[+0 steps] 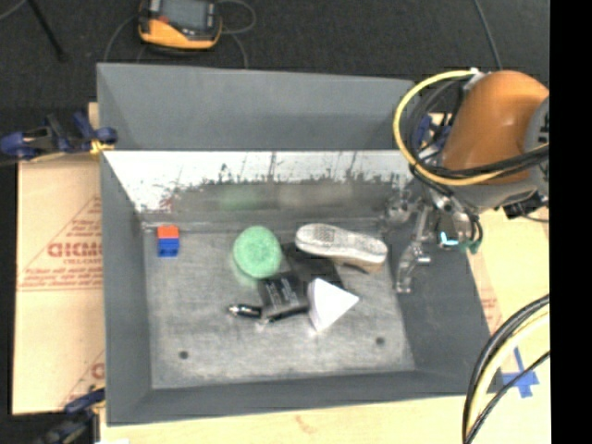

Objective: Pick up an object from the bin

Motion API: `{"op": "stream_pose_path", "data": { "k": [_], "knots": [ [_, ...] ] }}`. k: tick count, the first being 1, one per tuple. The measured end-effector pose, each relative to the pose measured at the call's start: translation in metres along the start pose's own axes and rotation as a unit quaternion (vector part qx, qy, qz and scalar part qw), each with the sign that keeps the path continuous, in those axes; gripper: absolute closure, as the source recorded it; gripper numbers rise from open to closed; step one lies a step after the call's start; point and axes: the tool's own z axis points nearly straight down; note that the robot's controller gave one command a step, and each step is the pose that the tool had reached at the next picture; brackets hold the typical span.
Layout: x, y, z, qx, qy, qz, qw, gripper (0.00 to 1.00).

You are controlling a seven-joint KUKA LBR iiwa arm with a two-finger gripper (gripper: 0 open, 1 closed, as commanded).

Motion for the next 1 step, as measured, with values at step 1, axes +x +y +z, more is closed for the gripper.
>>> {"op": "stream_pose_path", "data": {
  "k": [1],
  "knots": [
    [-0.0018, 0.0003, -0.0048, 0.001, -0.0040, -0.001, 1.0000, 0.00]
  ]
}}
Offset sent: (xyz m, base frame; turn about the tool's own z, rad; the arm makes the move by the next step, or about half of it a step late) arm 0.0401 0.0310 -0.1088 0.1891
